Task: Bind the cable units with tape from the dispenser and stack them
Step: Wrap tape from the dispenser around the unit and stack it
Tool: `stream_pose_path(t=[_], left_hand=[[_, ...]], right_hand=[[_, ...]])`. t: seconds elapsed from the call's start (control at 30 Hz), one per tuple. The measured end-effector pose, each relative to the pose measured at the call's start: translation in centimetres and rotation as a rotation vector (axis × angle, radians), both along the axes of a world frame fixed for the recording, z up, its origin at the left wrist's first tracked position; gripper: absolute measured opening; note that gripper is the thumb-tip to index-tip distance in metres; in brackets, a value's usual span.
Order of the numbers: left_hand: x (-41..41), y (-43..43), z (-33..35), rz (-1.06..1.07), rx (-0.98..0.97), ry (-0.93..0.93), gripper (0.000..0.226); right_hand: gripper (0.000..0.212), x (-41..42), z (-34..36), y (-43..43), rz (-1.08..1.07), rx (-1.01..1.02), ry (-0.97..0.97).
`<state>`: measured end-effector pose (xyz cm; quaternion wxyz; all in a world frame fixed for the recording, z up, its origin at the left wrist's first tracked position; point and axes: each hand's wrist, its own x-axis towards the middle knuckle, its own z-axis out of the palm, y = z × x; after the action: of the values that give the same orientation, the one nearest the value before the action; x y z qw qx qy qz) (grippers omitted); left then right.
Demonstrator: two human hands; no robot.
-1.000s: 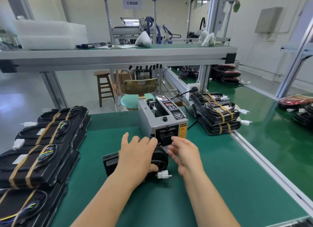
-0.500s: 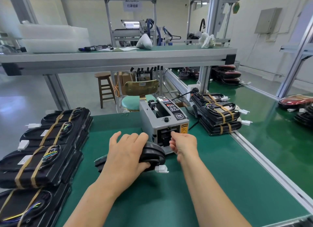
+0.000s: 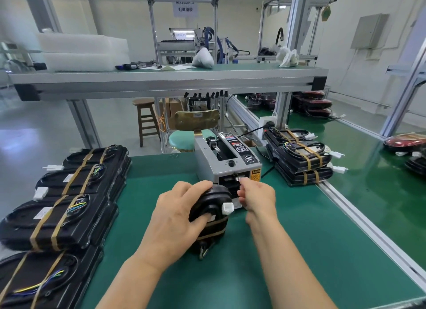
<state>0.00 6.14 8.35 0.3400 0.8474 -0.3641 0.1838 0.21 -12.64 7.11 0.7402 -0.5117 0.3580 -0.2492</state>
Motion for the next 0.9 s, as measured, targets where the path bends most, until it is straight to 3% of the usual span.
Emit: stream_pose_path(t=[0.1, 0.2, 0.37, 0.53, 0.67, 0.9], left_hand=[[0.2, 0.0, -1.0, 0.049, -0.11, 0.021, 0.068], [0.1, -0.3, -1.5, 0.05, -0.153, -0.013, 0.07], [-0.3, -0.6, -1.9, 0.064, -0.198, -0.032, 0.074], [-0.6, -0.4, -2.2, 0.072, -0.264, -0.019, 0.077], [-0.7, -0.4, -2.4, 0.078, -0.274, -0.023, 0.077], [-0.6, -0.4, -2.5, 0.024, -0.299, -0.058, 0.067]], right_hand=[[0.008, -2.0, 1.5, 1.4, 0.052, 0.021, -0.159], [0.023, -4.0, 3.3, 3.6, 0.183, 0.076, -0.293], [0.018, -5.7, 4.5, 5.5, 0.295, 0.176, -0.329], [0.008, -5.7, 3.8, 6.0, 0.288, 0.071, -0.308], [0.027, -5.5, 3.9, 6.3, 0.288, -0.044, -0.269], [0.033, -5.3, 3.8, 6.1, 0.273, -0.24, -0.239]])
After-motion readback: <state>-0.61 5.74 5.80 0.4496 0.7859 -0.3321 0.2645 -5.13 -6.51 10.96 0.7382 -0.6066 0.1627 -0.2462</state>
